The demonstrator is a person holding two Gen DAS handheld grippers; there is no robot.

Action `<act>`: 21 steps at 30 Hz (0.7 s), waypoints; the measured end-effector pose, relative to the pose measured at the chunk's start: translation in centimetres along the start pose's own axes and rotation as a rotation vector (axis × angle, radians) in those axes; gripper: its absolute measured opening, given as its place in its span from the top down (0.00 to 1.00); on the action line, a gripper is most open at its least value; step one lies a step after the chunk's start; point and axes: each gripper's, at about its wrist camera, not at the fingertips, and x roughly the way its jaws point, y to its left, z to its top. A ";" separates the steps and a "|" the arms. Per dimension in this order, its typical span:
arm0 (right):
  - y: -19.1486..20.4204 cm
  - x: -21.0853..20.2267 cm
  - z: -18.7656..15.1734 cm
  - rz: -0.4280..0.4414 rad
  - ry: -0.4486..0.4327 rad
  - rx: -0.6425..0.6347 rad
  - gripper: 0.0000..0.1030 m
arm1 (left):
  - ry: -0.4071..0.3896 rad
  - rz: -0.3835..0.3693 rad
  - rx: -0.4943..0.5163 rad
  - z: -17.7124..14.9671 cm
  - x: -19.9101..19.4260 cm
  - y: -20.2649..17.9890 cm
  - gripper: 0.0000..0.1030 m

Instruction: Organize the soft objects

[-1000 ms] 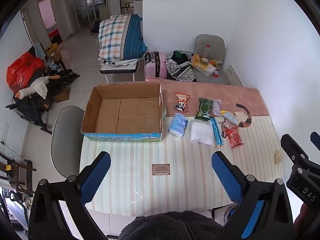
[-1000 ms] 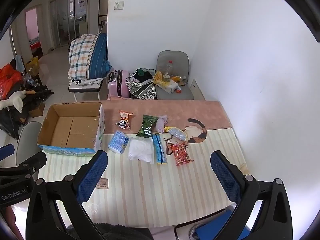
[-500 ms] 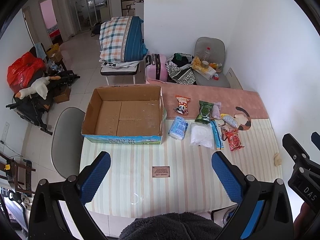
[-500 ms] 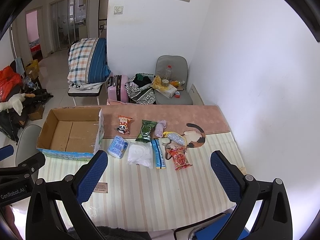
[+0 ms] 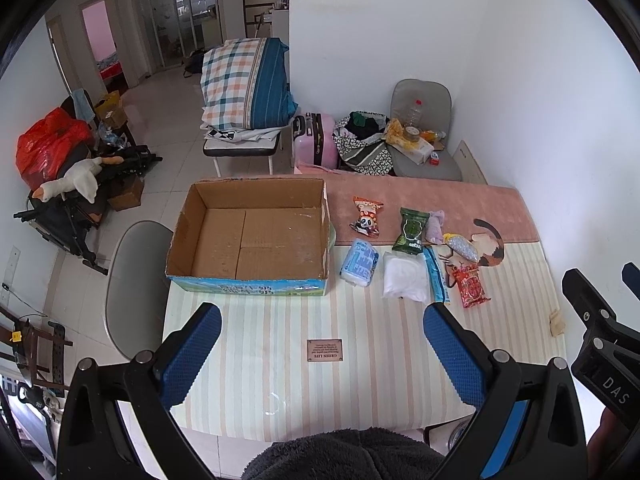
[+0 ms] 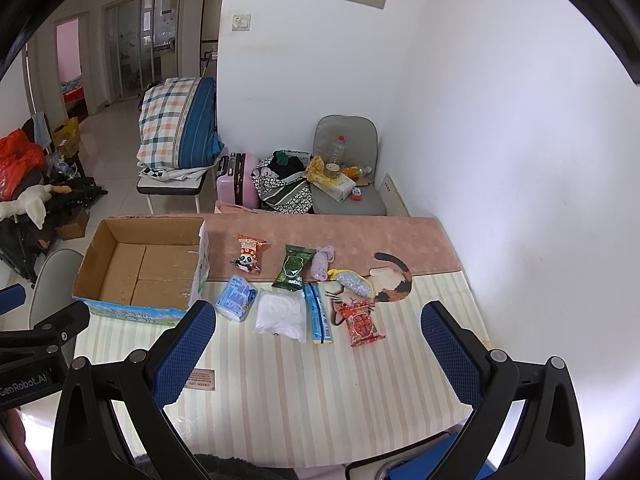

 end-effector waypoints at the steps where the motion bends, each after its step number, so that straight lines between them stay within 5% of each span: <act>1: 0.1 0.0 0.1 0.001 -0.002 -0.002 0.00 | -0.002 0.001 -0.001 0.0 0.0 0.1 0.00; 21: 1.0 0.0 0.4 -0.001 -0.025 -0.008 0.00 | -0.022 0.007 0.003 0.5 -0.2 0.6 0.00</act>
